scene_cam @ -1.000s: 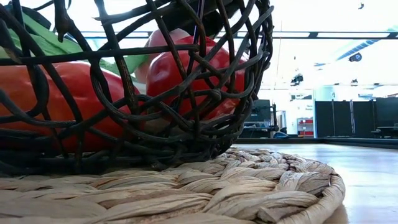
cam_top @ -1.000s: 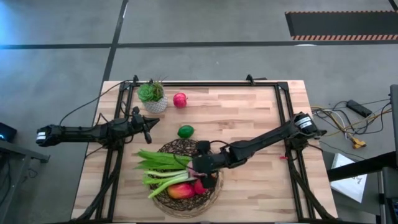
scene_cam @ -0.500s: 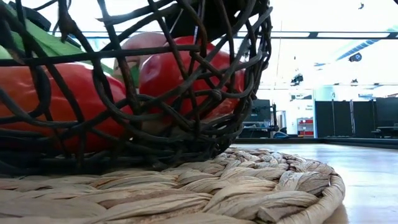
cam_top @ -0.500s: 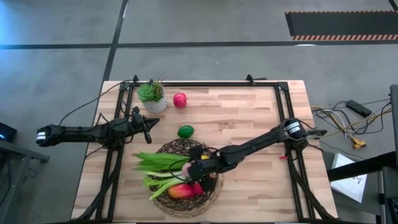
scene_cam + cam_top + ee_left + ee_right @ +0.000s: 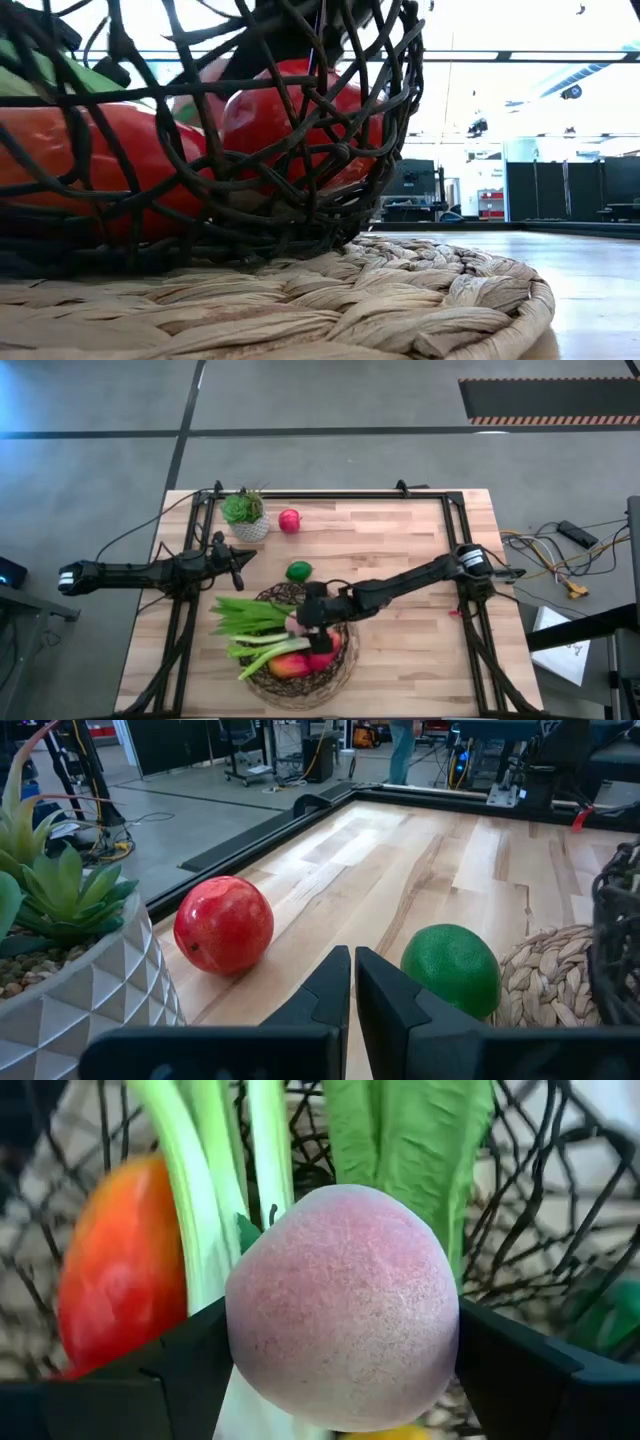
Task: Build produce basket
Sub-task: Put the peach into the mesh basket
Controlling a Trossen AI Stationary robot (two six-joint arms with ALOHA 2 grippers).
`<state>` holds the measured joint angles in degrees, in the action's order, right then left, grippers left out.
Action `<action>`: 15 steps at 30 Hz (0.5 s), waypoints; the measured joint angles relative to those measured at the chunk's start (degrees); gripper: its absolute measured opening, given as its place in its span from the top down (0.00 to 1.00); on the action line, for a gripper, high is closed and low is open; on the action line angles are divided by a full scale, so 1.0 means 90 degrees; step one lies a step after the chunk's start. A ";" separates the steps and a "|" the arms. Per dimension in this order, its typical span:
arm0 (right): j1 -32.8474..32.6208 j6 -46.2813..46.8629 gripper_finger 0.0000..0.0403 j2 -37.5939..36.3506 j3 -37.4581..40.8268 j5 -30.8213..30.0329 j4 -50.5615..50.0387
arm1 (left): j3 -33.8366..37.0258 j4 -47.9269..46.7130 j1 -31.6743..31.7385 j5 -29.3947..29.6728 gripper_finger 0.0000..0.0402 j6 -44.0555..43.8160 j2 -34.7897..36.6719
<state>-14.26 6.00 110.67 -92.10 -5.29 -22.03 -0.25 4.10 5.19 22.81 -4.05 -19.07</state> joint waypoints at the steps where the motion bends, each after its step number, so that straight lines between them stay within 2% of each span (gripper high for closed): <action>1: 0.0016 0.0276 0.22 0.0000 0.0055 0.0002 0.0100 | 0.0000 0.0000 0.0000 0.0000 0.99 0.0000 -0.0002; 6: 0.0060 0.1493 0.22 0.0000 0.0218 -0.0021 0.0356 | 0.0000 0.0000 -0.0001 0.0000 0.99 0.0001 -0.0001; 15: 0.0043 0.1520 0.09 0.0000 0.0418 -0.0072 0.0363 | 0.0000 0.0000 -0.0001 -0.0001 0.99 0.0001 0.0002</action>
<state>-13.87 19.68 110.67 -88.33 -5.93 -18.76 -0.25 4.10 5.18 22.80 -4.05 -19.05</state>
